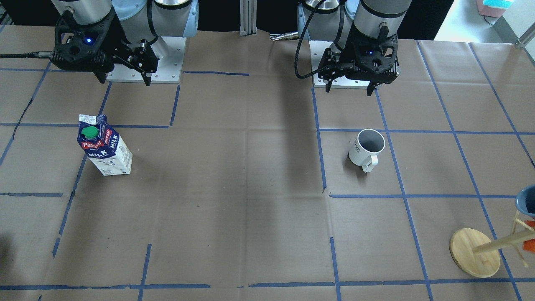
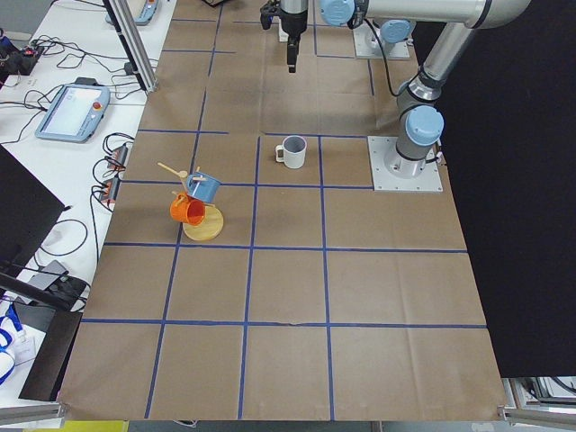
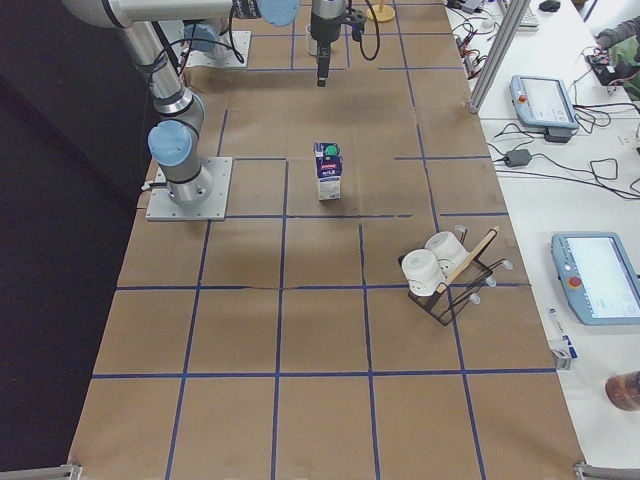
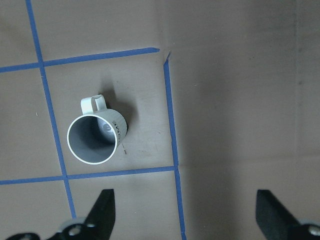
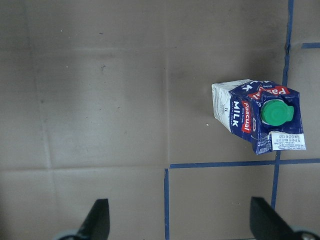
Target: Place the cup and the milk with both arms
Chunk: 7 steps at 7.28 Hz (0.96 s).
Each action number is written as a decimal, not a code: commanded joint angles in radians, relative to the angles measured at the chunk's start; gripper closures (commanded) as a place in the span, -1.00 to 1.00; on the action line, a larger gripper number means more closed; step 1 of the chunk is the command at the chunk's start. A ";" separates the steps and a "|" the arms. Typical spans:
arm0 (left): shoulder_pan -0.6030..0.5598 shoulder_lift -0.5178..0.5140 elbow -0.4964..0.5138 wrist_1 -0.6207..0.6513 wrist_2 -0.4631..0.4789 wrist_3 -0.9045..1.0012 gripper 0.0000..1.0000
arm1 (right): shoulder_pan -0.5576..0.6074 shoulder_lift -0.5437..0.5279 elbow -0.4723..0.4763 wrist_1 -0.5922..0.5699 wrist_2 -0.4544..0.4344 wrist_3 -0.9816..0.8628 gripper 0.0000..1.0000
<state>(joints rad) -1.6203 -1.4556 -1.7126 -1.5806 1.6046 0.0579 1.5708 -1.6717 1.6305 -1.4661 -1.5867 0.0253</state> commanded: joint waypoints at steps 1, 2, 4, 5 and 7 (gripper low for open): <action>0.041 0.021 -0.065 0.017 0.002 0.016 -0.98 | 0.000 0.001 0.002 0.003 -0.002 -0.001 -1.00; 0.101 0.030 -0.096 0.019 0.002 0.093 -0.98 | 0.000 0.000 0.003 0.001 0.001 -0.002 -1.00; 0.219 0.055 -0.216 0.107 0.008 0.150 -0.94 | 0.000 0.000 0.003 0.001 -0.003 -0.004 -1.00; 0.274 0.069 -0.302 0.190 0.014 0.224 -0.94 | 0.000 0.000 0.003 0.003 -0.003 -0.004 -1.00; 0.396 0.060 -0.395 0.278 0.029 0.322 -0.94 | -0.002 0.000 0.003 0.003 -0.002 -0.004 -1.00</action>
<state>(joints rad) -1.2939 -1.3918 -2.0523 -1.3540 1.6285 0.3245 1.5706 -1.6720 1.6337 -1.4636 -1.5886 0.0216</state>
